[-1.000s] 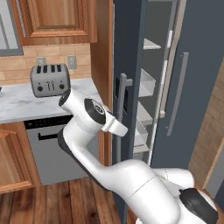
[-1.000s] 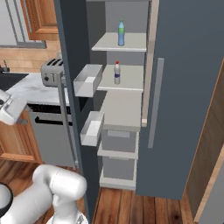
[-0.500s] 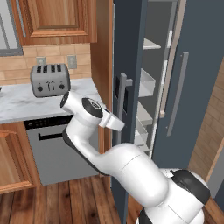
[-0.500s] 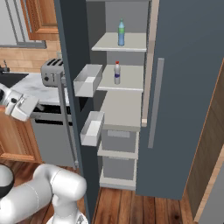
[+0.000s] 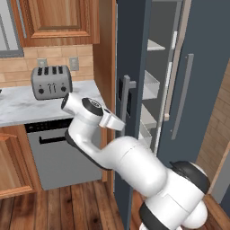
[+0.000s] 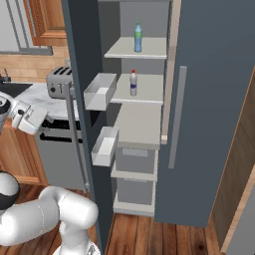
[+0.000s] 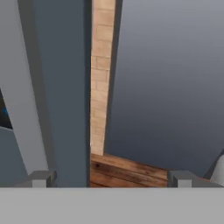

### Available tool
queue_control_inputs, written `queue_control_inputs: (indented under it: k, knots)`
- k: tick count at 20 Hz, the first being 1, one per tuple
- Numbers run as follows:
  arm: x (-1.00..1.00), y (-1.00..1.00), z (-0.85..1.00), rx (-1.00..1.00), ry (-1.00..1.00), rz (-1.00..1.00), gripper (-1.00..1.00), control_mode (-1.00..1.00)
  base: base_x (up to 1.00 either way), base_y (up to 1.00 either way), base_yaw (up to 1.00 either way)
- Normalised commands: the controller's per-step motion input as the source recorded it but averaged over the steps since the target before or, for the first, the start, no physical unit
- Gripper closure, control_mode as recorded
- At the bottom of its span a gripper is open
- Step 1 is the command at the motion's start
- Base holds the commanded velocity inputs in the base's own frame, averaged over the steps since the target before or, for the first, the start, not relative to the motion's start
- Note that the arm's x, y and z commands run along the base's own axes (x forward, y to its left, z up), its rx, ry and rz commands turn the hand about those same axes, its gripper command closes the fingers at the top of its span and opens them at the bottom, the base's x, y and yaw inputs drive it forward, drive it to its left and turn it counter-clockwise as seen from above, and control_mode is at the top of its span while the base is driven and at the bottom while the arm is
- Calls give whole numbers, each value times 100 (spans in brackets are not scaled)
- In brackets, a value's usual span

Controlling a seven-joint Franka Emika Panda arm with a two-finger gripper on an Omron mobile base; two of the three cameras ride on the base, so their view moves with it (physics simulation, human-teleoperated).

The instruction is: Take the bottled waters from the counter and place them in the freezer to freeze. Close the freezer door after placing the bottles.

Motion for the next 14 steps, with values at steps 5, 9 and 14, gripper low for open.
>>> queue_control_inputs:
  k: [5, 9, 14]
  knots:
    - [6, -1, 0, 0, 0, 0, -100, -100, 0, 0, 0]
    - [25, 0, -12, 0, -1, 0, -100, -100, 0, 0, 0]
    - [42, 0, -27, 0, -5, 0, -100, -100, 0, 0, 0]
